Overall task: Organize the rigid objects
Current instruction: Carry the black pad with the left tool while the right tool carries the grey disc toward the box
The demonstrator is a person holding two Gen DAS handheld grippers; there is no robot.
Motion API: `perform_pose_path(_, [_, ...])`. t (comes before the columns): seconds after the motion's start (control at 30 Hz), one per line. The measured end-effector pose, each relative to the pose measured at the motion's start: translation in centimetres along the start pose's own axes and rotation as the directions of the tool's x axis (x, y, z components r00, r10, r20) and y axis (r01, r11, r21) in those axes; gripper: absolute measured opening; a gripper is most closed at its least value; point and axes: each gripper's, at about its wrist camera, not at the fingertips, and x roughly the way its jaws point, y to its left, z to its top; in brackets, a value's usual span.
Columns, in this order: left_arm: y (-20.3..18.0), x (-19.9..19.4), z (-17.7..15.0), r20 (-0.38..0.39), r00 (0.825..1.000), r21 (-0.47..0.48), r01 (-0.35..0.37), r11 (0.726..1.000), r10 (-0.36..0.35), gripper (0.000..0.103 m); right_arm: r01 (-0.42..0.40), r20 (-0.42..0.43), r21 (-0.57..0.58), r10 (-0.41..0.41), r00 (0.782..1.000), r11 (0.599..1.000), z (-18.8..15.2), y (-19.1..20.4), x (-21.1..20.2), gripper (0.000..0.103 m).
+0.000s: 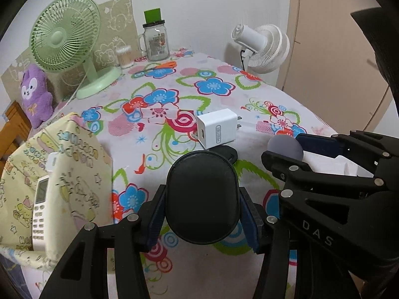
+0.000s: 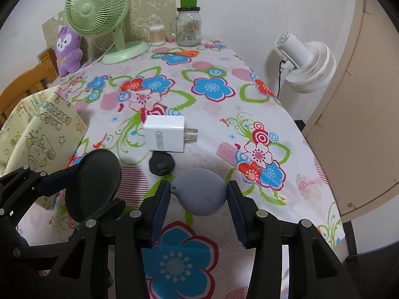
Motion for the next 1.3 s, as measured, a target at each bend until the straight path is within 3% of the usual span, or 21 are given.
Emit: perform_pose_path(1.3, [4.5,-9.5,-0.5,0.082,0.994,-0.006,-0.069,0.998,0.069,0.056,0.011,0.132,-0.113,0.004,0.991,0.994,1.7,7.1,-9.0,0.049])
